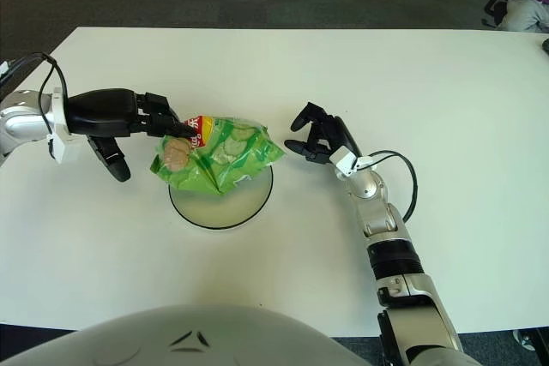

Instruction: Put the snack into the plate.

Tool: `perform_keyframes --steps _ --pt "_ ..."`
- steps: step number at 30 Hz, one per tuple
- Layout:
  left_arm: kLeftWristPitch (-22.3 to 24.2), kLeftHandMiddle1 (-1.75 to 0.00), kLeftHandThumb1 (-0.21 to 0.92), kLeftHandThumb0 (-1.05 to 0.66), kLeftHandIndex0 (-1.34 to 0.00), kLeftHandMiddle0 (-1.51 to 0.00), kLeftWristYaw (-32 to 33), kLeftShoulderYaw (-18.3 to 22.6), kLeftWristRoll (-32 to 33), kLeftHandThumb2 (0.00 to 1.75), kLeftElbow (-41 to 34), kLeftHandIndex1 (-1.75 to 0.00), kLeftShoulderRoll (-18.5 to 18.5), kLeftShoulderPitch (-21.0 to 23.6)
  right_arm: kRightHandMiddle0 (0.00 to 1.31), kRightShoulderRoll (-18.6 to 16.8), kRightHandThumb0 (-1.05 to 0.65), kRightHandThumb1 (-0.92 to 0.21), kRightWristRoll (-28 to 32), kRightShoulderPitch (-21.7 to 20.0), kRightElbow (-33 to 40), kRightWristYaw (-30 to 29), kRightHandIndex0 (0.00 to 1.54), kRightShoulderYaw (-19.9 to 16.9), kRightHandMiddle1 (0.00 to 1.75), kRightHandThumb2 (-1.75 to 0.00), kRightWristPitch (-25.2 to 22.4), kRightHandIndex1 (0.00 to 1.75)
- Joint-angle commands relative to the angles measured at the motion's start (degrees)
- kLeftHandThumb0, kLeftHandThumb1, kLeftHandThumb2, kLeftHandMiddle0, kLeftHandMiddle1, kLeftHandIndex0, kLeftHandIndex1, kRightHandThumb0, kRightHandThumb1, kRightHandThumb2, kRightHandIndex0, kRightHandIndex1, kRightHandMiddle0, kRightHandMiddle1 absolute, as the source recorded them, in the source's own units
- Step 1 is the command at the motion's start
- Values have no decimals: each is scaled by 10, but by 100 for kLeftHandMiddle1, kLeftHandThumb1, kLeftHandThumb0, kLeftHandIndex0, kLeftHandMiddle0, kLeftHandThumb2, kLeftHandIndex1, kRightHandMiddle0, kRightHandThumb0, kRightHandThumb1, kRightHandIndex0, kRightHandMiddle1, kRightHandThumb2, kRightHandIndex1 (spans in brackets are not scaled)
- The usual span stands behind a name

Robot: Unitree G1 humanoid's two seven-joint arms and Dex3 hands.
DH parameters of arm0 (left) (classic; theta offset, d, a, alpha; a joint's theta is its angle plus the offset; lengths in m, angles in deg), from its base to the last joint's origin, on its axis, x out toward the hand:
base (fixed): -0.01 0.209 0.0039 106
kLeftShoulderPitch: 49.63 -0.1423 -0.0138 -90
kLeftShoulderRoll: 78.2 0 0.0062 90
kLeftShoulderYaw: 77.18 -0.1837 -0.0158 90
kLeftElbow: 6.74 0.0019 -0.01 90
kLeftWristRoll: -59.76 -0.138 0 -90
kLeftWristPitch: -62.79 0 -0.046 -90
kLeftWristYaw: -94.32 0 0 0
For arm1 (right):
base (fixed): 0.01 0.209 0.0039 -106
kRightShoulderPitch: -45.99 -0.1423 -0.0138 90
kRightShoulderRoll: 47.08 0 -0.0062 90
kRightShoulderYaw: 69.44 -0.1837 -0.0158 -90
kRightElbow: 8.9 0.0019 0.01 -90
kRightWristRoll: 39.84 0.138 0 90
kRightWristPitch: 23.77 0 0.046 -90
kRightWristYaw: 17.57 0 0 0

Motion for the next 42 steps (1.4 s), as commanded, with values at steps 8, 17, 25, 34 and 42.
perform_keyframes --steps 8,17,25,34,42 --pt "-14 -5 84 -79 -9 -22 -157 -11 118 1 37 0 17 39 50 5 -37 -92 -15 15 -21 4 96 6 143 -25 -21 122" --pt "-8 -6 90 -80 -4 -39 -252 27 261 2 81 0 47 30 50 3 -37 -92 -15 15 -17 1 96 7 143 -25 -36 121" --pt "488 -152 92 -84 -33 -66 -351 133 598 71 -25 -6 89 -103 50 3 -37 -92 -14 13 -18 1 96 8 144 -25 -45 120" --pt "446 -119 92 -84 -48 -85 -297 244 653 92 20 -3 256 -96 50 3 -37 -92 -14 12 -21 0 96 9 143 -25 -47 120" --pt "543 -8 92 -66 -25 -58 -505 349 655 25 273 -1 295 51 50 4 -37 -92 -14 9 -27 -1 96 10 143 -25 -48 120"
